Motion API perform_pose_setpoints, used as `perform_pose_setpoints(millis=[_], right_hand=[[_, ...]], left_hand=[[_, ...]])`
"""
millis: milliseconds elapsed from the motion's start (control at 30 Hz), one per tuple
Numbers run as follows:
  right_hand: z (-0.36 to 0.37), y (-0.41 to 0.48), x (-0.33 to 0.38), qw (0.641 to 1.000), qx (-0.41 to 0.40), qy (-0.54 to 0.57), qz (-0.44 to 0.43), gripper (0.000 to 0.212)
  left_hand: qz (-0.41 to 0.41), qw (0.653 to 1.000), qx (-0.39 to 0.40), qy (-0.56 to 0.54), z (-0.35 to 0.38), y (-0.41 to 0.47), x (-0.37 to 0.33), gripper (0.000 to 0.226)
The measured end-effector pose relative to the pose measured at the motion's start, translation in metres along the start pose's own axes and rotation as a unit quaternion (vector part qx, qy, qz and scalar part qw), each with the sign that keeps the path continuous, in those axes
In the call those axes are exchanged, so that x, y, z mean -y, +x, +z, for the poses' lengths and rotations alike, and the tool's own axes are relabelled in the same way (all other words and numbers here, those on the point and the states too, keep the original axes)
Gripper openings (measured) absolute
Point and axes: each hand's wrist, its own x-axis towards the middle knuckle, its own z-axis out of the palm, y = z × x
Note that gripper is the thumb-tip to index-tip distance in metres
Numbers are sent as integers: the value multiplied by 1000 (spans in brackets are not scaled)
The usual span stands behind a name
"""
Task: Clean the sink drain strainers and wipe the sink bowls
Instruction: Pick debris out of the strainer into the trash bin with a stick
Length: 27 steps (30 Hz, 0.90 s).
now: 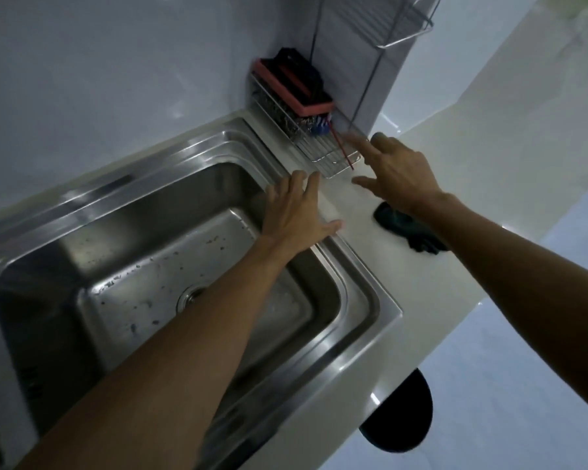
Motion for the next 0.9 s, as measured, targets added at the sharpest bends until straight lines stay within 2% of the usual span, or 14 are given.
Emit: perform_pose_setpoints(millis=[233, 433, 733, 900], right_hand=[[16, 14, 4, 998, -21, -20, -63, 55], [20, 9, 8, 994, -82, -14, -65, 33], [-14, -39, 46, 990, -141, -9, -20, 28], [-33, -83, 116, 980, -186, 42, -50, 28]], left_hand=[[12, 1000, -16, 21, 1, -2, 11, 104], [3, 999, 15, 30, -9, -14, 23, 105], [-13, 999, 32, 39, -29, -76, 59, 104], [-79, 995, 62, 8, -44, -147, 107, 102]])
